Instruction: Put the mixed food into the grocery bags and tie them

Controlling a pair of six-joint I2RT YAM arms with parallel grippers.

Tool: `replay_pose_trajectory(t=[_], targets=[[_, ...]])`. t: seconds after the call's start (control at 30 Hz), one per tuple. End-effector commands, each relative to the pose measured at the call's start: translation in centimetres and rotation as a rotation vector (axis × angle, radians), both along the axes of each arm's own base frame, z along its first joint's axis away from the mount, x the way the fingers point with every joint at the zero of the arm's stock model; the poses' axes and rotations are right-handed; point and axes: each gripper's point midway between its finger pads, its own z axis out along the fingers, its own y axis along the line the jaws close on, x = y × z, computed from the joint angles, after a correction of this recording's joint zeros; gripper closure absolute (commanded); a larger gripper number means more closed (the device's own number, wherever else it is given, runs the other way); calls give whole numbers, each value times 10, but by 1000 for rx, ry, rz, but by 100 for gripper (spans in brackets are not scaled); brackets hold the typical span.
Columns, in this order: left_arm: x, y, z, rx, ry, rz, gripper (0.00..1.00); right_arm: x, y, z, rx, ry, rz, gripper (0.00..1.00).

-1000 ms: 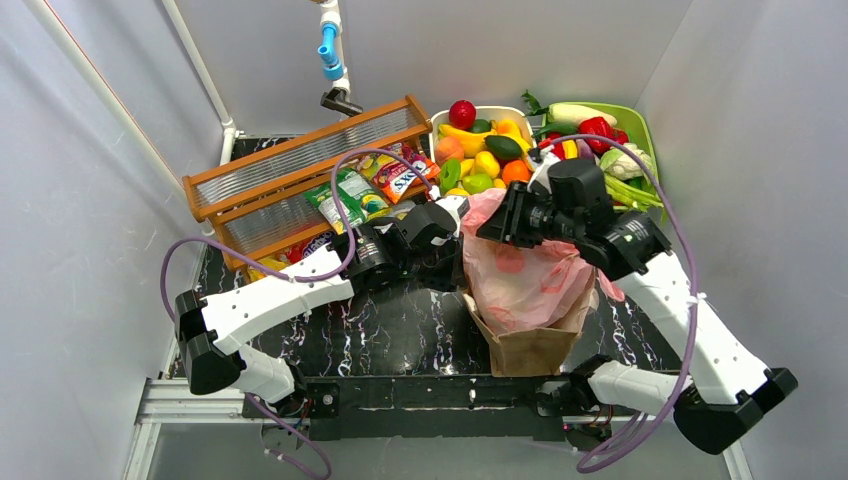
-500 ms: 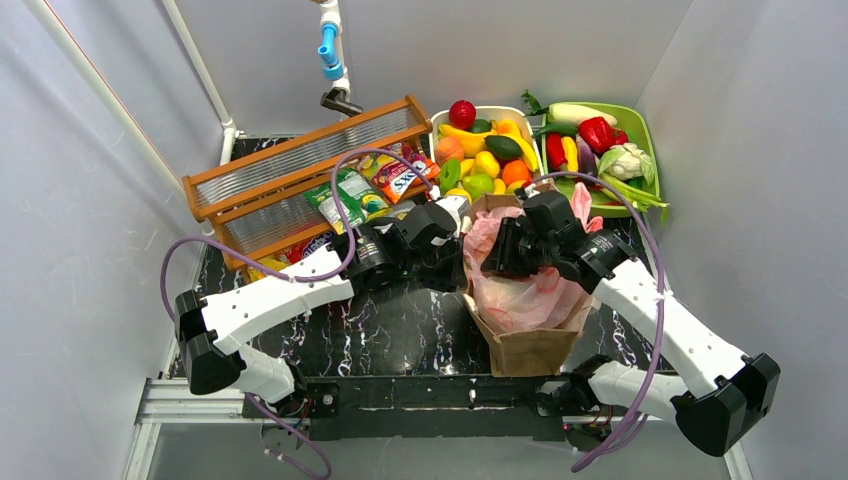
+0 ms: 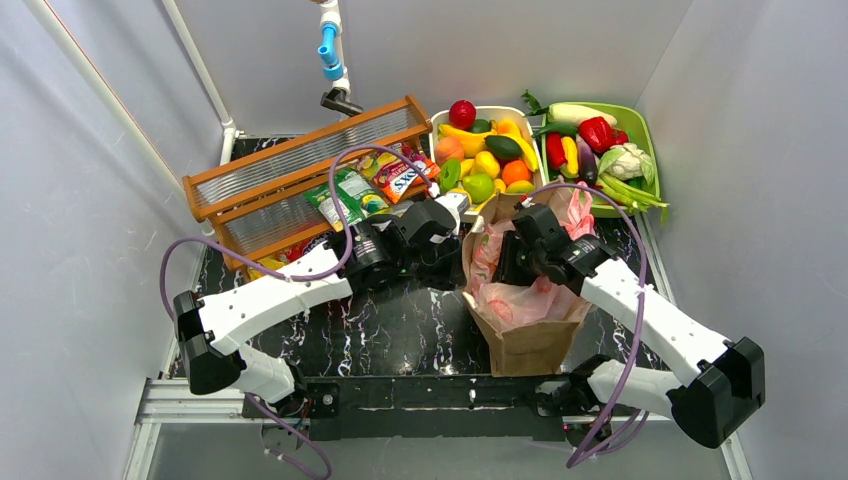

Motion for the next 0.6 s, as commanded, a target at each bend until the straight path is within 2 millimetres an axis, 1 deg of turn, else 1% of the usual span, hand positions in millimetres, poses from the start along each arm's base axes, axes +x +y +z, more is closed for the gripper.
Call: replay_pose_trajectory(t=[0.0,0.07,0.1,0.2,0.23,0.37,0.4,0.5,0.57], targets=[[2,-3,51,-114,-77,-5,100,-13,-38,-26,-209,54,-11,65],[2,-4,53,-117,-79,-5,100,-12,-38,-15,-203,29,2,64],[2,-4,53,-115,-78,-2,100,-11,-34,-6,-181,15,20,64],[4,-4,53,-104,-75,6,99,-12,-18,26,-82,-42,91,59],[4,-3,52,-98,-73,9,95,-13,-13,38,-46,-65,113,55],[5,-3,56,-98,-77,16,74,-16,6,91,93,-161,198,38],[5,-2,59,-101,-83,15,68,-18,9,101,115,-177,218,36],[8,0,64,-96,-105,18,43,-22,16,131,163,-219,268,33],[10,1,69,-94,-119,17,32,-23,17,147,181,-243,283,32]])
